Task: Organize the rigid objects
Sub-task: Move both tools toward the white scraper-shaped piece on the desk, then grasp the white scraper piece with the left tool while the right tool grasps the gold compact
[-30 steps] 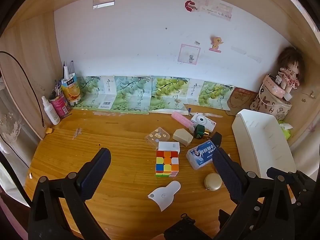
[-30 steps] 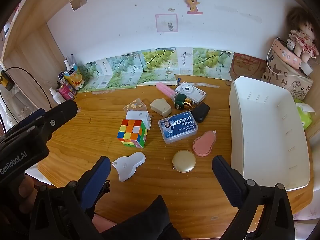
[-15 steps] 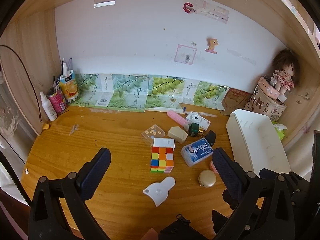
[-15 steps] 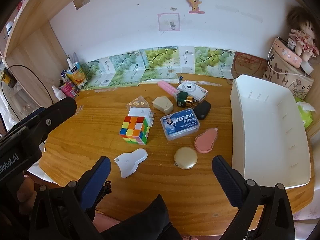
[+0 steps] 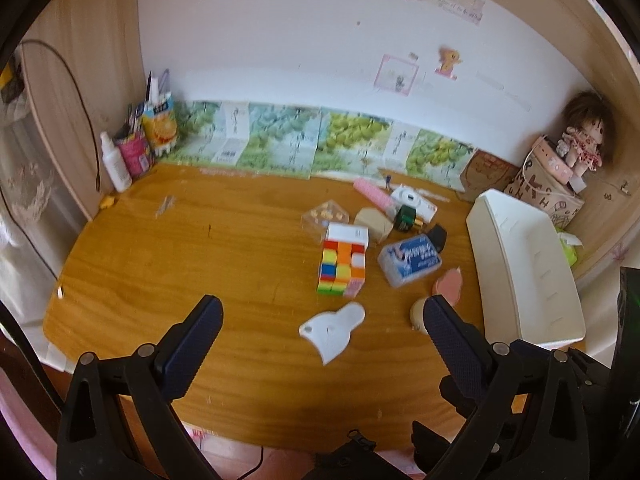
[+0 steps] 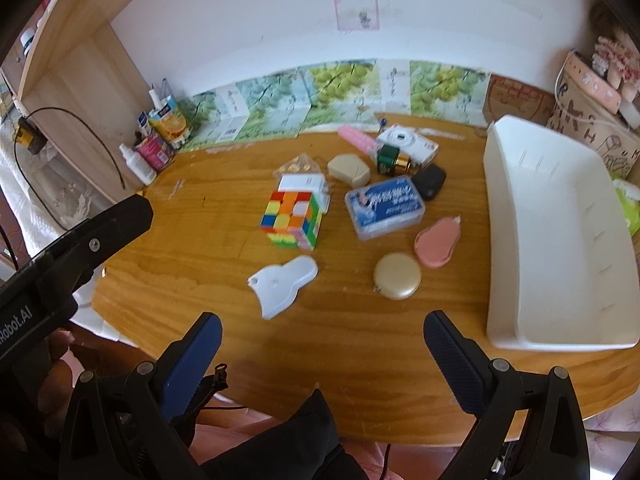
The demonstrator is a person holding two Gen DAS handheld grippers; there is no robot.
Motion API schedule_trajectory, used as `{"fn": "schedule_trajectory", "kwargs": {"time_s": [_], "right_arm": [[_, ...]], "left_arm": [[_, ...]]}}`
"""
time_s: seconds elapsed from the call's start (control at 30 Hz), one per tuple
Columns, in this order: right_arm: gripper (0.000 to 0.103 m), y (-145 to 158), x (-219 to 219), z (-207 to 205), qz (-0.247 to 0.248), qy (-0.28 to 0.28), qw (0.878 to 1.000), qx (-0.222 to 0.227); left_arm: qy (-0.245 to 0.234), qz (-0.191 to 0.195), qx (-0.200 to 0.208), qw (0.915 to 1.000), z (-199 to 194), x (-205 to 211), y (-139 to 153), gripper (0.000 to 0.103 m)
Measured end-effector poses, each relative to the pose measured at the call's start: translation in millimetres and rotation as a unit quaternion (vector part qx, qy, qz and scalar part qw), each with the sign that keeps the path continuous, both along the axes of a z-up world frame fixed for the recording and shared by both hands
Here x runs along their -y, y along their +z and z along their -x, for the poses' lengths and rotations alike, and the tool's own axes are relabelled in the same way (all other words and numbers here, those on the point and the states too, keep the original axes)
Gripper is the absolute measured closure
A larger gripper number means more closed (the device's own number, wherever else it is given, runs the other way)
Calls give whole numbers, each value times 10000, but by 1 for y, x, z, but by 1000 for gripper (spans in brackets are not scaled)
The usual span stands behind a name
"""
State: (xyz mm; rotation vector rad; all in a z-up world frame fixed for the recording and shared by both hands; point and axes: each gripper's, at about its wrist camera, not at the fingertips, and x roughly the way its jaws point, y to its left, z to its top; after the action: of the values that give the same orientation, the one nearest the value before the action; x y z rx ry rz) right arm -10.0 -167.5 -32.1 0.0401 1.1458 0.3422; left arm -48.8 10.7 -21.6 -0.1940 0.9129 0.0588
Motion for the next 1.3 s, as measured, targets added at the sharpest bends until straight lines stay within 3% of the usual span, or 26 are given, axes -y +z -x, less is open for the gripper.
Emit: {"fn": "schedule_trajectory", "kwargs": {"time_s": [0.23, 0.53, 1.1, 1.3], "right_arm": [[8, -18, 1, 13, -75, 71, 9995, -314], [8, -22, 12, 18, -180, 22, 9990, -407], [8, -28, 45, -9, -420, -259, 9981, -356], [8, -38, 51, -16, -588, -209, 9965, -562]], "left_arm": [[128, -1, -344, 9993, 12, 1, -14, 4], [176, -96, -579, 9981, 12, 8, -20, 4], [265, -197, -760, 9966, -16, 30, -29, 4], [248, -283, -1092, 9933, -24, 37, -43, 4]]}}
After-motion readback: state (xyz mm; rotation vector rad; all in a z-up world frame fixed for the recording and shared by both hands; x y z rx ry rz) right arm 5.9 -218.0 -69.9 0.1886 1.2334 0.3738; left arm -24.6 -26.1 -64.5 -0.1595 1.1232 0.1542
